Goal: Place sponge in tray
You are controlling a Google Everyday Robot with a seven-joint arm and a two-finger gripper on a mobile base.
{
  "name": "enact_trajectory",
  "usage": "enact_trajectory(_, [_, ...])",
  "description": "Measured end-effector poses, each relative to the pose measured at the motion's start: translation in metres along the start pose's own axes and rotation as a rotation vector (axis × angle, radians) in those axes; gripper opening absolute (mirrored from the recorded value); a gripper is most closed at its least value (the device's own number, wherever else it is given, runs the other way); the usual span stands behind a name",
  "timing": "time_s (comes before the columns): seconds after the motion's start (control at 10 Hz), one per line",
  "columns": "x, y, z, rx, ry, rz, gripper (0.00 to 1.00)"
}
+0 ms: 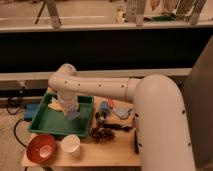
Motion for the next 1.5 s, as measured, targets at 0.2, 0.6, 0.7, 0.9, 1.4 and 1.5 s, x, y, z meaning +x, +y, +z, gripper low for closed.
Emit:
enact_trajectory(0.2, [-0.01,0.006,-0.002,0.006,0.008,0.013,0.05])
enact_trajectory(0.6, [-0.016,0.005,-0.001,0.023,0.008,0.022,0.24])
enact_trajectory(0.7, [-0.015,0.003,-0.001,0.031,0.009,0.015,0.35])
enact_trajectory(0.9, [-0.016,0.0,0.0,0.044,0.013,0.01,0.55])
enact_trajectory(1.4, [-0.024,0.01,0.023,0.056,0.027,0.017,0.8])
enact_trajectory(1.5, [-0.026,0.013,0.03,0.056,0.032,0.017,0.8])
